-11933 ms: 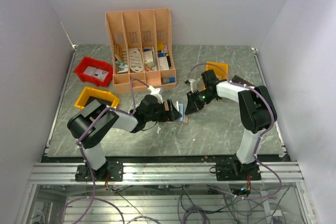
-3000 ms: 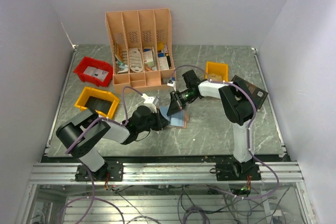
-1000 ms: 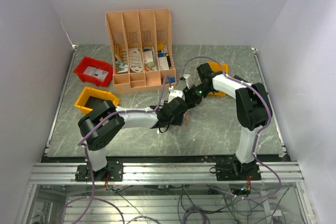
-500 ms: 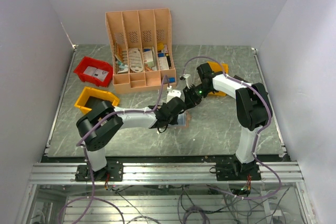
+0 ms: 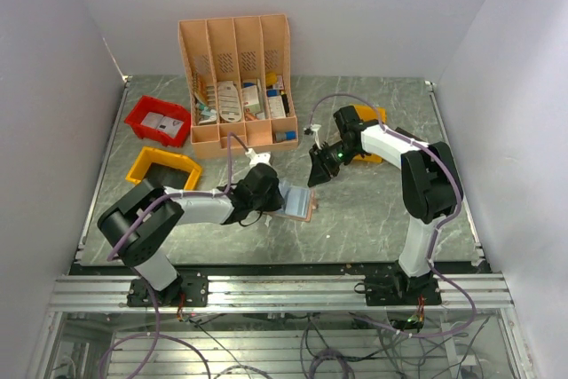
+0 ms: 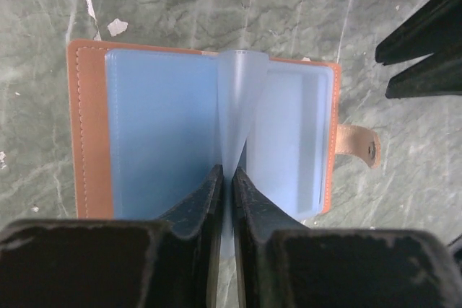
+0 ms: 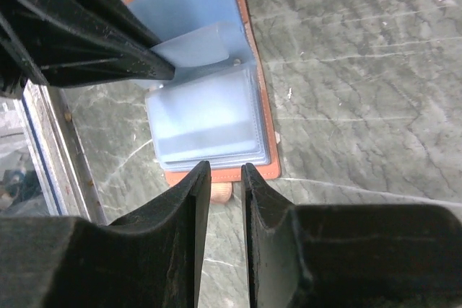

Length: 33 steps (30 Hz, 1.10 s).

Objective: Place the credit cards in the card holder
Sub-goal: Open the card holder at the center of the board.

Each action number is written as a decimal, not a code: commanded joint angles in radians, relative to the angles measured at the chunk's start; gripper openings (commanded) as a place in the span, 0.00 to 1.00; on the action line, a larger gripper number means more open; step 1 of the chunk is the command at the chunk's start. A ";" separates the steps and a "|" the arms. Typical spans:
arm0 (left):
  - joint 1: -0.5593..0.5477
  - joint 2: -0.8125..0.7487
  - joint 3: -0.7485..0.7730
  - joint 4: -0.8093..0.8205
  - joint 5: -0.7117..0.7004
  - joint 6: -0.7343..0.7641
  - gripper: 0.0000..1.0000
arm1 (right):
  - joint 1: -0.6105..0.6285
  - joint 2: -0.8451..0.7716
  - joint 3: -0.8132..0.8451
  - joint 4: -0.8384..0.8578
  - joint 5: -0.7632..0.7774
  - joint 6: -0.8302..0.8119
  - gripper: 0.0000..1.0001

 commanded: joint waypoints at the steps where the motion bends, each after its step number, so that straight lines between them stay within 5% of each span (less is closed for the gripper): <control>1: 0.032 -0.025 -0.054 0.180 0.101 -0.086 0.23 | 0.016 0.013 0.014 -0.038 -0.036 -0.047 0.25; 7: 0.067 -0.076 -0.122 0.235 0.097 -0.134 0.38 | 0.064 0.035 0.009 -0.008 -0.017 -0.007 0.25; 16: 0.072 -0.176 -0.090 -0.040 -0.081 -0.040 0.47 | 0.110 0.061 -0.011 0.082 -0.029 0.097 0.25; 22: 0.072 -0.312 -0.097 -0.066 -0.083 0.034 0.33 | 0.123 0.089 -0.033 0.211 -0.137 0.259 0.21; 26: 0.069 -0.395 -0.120 0.047 0.017 0.069 0.22 | 0.135 0.131 -0.037 0.293 -0.198 0.348 0.06; 33: 0.005 -0.276 -0.052 0.112 0.081 0.089 0.20 | 0.105 0.155 0.029 0.179 -0.186 0.253 0.04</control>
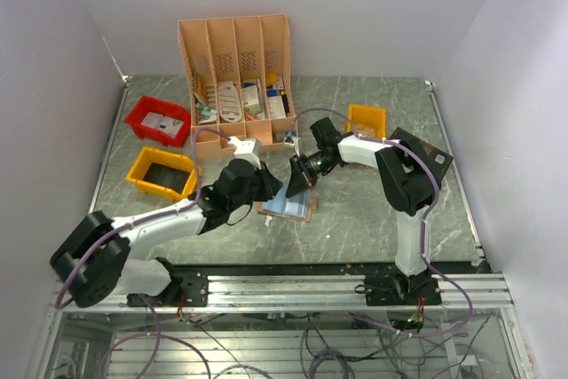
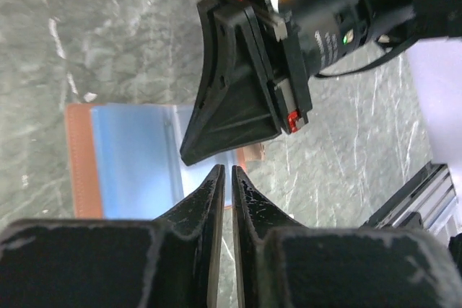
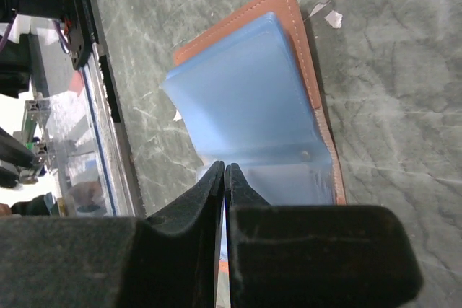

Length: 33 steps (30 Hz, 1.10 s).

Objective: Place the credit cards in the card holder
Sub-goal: Open the card holder at the center of the board.

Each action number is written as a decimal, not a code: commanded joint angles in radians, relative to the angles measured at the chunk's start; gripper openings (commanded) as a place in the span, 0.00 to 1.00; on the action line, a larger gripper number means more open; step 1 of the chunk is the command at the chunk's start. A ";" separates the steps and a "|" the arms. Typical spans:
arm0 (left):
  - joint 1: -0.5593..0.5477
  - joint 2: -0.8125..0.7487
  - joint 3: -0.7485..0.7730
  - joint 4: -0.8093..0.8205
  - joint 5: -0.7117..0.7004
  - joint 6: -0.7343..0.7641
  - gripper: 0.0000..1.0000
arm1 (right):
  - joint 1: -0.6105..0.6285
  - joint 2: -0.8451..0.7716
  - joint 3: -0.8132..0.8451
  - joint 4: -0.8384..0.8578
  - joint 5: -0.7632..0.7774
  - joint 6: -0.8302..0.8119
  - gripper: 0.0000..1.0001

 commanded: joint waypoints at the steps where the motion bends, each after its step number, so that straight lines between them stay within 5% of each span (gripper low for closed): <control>1: -0.059 0.119 0.077 0.022 0.025 0.052 0.22 | -0.041 0.009 0.064 -0.086 -0.022 -0.086 0.04; 13: -0.220 0.429 0.393 -0.365 -0.296 0.158 0.72 | -0.195 -0.079 0.054 -0.200 0.048 -0.242 0.06; 33: -0.249 0.585 0.501 -0.464 -0.291 0.187 0.73 | -0.194 -0.078 0.058 -0.221 0.047 -0.262 0.06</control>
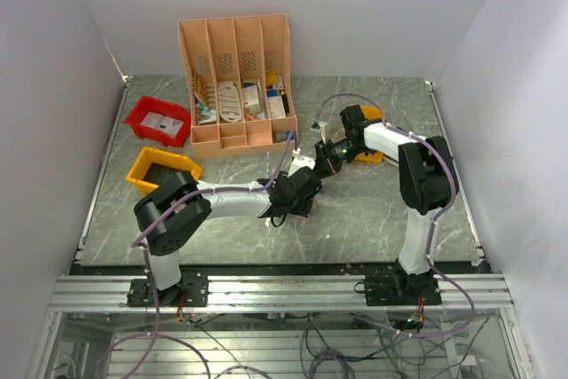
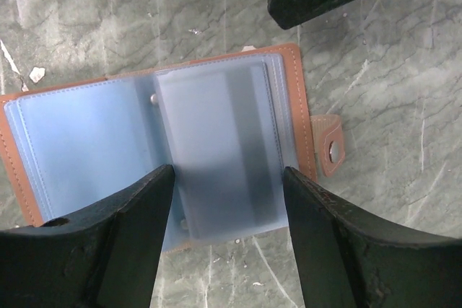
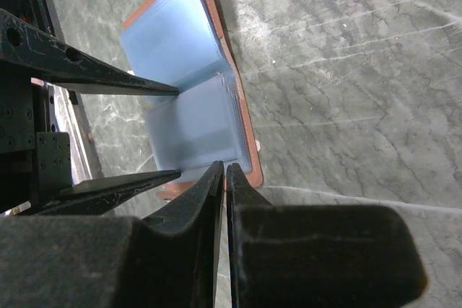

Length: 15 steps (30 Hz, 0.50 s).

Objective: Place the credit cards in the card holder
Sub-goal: Open the card holder at the center of the board.

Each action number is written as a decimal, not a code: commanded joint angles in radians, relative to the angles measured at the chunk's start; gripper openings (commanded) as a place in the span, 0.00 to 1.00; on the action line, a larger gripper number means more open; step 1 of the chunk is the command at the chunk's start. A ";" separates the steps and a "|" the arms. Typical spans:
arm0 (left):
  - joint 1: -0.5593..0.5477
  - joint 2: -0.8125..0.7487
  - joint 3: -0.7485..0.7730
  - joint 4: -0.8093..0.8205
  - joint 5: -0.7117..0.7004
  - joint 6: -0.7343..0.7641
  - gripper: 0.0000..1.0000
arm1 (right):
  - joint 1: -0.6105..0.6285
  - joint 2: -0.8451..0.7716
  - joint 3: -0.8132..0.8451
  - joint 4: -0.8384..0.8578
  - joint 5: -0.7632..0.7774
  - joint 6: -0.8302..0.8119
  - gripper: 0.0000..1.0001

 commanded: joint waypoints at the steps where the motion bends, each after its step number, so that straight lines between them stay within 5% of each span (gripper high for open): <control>1: -0.010 0.034 0.044 -0.038 -0.023 0.017 0.73 | -0.001 -0.023 0.002 -0.013 -0.006 -0.015 0.06; 15: -0.003 -0.023 -0.037 0.028 0.012 -0.031 0.52 | 0.000 -0.023 0.002 -0.022 -0.016 -0.021 0.06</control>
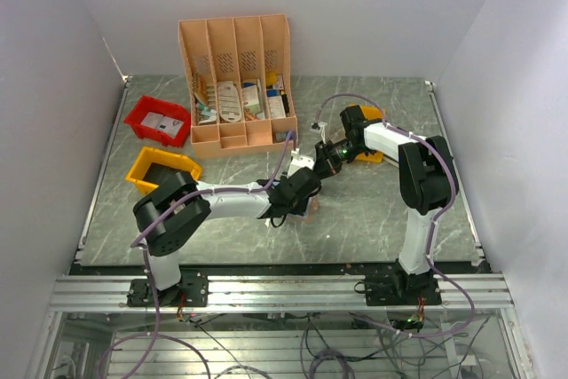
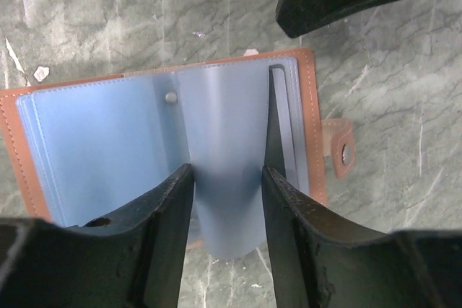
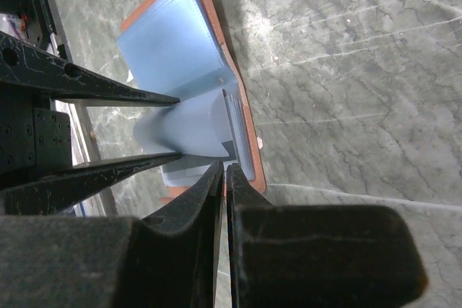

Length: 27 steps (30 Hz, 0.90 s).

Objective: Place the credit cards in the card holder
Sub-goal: Open the card holder at the center of the board.

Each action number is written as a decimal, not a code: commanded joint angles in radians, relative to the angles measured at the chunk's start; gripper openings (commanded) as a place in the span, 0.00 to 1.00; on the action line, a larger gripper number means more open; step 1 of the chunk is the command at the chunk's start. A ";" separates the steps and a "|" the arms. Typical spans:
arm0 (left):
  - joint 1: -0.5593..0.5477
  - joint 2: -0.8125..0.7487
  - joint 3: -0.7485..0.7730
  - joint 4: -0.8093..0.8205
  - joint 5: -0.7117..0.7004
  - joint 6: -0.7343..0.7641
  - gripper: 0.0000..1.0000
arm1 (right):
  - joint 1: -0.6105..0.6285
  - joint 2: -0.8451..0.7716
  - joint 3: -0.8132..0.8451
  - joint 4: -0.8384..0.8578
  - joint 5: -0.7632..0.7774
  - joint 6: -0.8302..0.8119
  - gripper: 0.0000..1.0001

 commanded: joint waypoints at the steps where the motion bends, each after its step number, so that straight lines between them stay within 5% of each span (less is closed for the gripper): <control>1: 0.006 -0.034 -0.052 0.028 0.035 -0.024 0.50 | -0.001 -0.024 0.002 -0.010 -0.015 -0.018 0.06; 7: 0.054 -0.077 -0.128 0.131 0.131 -0.065 0.39 | 0.002 -0.037 -0.010 -0.009 -0.046 -0.027 0.09; 27: 0.203 -0.223 -0.437 0.644 0.433 -0.259 0.42 | 0.135 0.025 -0.019 0.107 0.116 0.113 0.09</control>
